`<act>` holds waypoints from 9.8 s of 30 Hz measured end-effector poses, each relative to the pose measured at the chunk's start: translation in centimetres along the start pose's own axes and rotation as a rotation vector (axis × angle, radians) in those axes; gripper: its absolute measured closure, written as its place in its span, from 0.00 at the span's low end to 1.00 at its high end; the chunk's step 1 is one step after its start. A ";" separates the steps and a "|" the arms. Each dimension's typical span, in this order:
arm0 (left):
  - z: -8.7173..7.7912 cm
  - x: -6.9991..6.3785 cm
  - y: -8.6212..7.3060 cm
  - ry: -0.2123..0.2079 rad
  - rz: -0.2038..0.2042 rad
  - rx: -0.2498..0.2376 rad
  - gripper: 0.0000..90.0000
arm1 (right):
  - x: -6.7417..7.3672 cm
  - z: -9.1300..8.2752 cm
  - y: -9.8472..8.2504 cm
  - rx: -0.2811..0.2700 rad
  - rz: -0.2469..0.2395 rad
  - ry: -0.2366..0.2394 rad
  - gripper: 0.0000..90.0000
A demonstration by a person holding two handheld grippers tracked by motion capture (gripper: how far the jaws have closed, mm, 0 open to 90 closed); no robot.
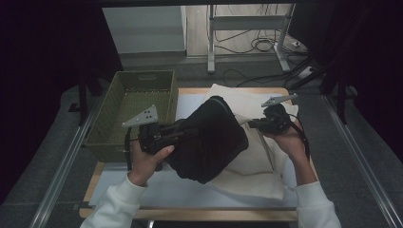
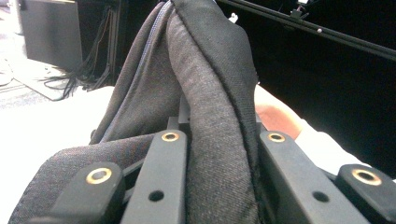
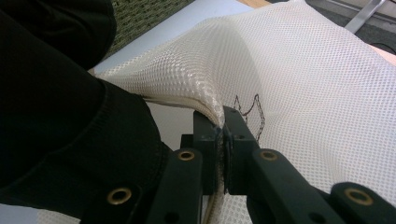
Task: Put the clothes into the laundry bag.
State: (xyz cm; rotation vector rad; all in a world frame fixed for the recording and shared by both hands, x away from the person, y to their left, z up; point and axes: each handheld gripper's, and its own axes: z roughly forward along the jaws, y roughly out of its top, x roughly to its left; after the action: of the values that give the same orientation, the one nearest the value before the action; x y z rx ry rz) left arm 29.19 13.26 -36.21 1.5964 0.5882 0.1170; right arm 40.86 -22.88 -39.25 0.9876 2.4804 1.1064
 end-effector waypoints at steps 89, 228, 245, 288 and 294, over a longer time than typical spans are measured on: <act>14.2 1.3 -7.1 0.194 -0.013 0.399 0.88 | 3.5 -0.8 1.1 -0.003 -0.087 0.043 0.97; 18.5 0.3 -9.4 0.206 0.283 0.531 1.00 | 3.0 -1.8 0.8 -0.052 -0.053 0.085 0.97; 20.4 2.0 -10.1 0.249 0.228 0.502 1.00 | 2.8 -1.8 0.7 -0.056 -0.048 0.083 0.97; 22.7 0.7 -9.4 0.222 0.293 0.448 1.00 | 2.8 -2.1 0.7 -0.062 -0.045 0.087 0.97; 22.9 0.6 -9.4 0.226 0.286 0.452 1.00 | 2.7 -2.1 0.6 -0.063 -0.043 0.087 0.97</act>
State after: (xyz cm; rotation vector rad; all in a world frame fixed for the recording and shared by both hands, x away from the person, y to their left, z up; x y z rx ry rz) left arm 36.43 -7.15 -48.35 2.1215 0.5827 0.4049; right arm 38.17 -21.95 -37.21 0.8823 2.5055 1.2305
